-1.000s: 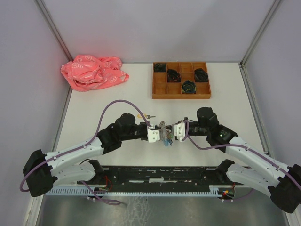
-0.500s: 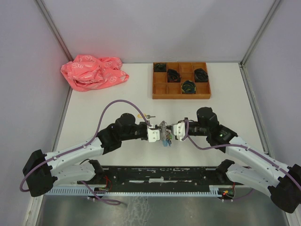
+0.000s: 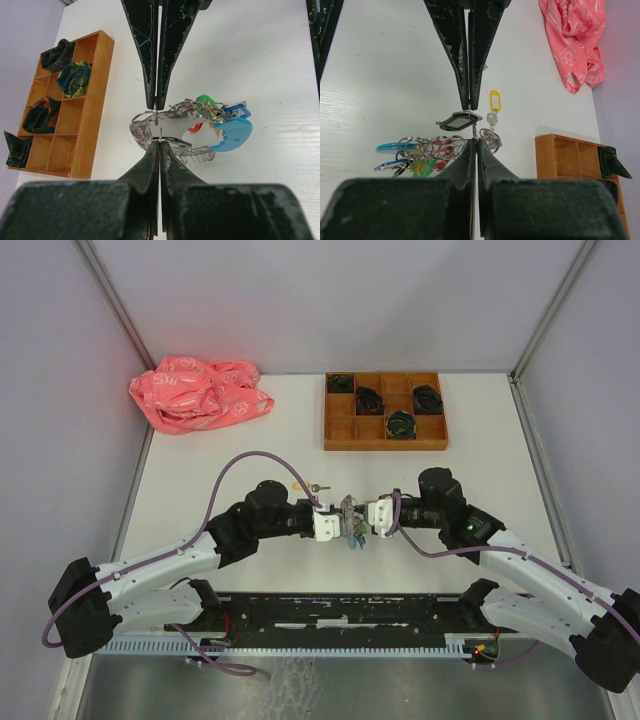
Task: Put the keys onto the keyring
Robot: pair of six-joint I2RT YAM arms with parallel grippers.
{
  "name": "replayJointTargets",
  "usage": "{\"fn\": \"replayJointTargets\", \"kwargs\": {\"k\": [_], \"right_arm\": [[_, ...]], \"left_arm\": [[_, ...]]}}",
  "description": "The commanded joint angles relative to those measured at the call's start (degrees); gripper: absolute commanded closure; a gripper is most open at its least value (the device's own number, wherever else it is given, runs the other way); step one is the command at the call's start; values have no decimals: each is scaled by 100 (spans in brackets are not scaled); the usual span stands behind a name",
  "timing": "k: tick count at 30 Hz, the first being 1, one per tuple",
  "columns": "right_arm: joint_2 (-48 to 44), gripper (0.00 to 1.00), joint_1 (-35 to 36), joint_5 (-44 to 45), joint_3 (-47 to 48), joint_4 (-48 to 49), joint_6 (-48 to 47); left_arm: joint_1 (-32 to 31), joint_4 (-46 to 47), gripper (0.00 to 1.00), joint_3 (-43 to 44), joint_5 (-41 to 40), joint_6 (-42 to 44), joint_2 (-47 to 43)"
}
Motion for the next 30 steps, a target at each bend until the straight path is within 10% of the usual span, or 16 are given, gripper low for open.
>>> {"fn": "replayJointTargets", "kwargs": {"k": [1, 30], "right_arm": [[-84, 99, 23, -48, 80, 478, 91], [-49, 99, 20, -53, 84, 439, 109]], "left_arm": [[-35, 405, 97, 49, 118, -198, 21], [-30, 467, 97, 20, -71, -269, 30]]}}
